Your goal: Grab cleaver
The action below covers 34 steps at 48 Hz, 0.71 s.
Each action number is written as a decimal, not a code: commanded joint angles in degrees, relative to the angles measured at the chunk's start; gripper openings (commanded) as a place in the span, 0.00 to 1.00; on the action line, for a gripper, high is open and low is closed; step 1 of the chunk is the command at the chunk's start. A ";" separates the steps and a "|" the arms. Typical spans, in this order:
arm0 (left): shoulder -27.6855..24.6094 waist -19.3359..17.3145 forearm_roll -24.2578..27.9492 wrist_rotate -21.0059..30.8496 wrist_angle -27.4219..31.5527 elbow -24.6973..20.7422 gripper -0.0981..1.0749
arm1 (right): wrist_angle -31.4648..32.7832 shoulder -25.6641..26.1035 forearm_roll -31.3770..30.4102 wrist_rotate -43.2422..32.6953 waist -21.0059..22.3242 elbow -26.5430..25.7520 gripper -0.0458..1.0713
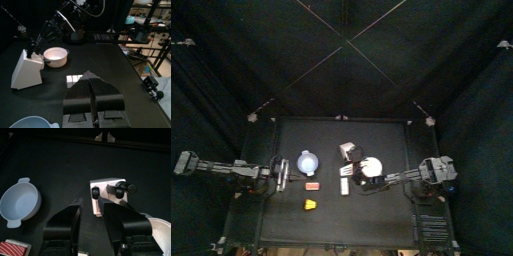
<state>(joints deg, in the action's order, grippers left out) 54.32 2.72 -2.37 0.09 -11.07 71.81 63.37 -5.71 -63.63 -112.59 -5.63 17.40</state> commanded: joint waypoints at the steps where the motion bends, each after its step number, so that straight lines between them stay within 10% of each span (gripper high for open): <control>1: -0.26 0.09 -0.18 -0.09 -0.44 -0.70 0.06 | -0.09 2.29 -0.18 0.09 0.79 -0.44 0.67; 34: -0.18 0.00 -0.18 -0.18 -0.44 -0.53 0.06 | -5.36 1.76 6.15 7.47 6.06 -0.79 0.66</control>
<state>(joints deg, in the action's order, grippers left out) 54.32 2.72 -2.46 0.00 -11.07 71.98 58.01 -5.71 -58.80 -106.70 -0.62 17.58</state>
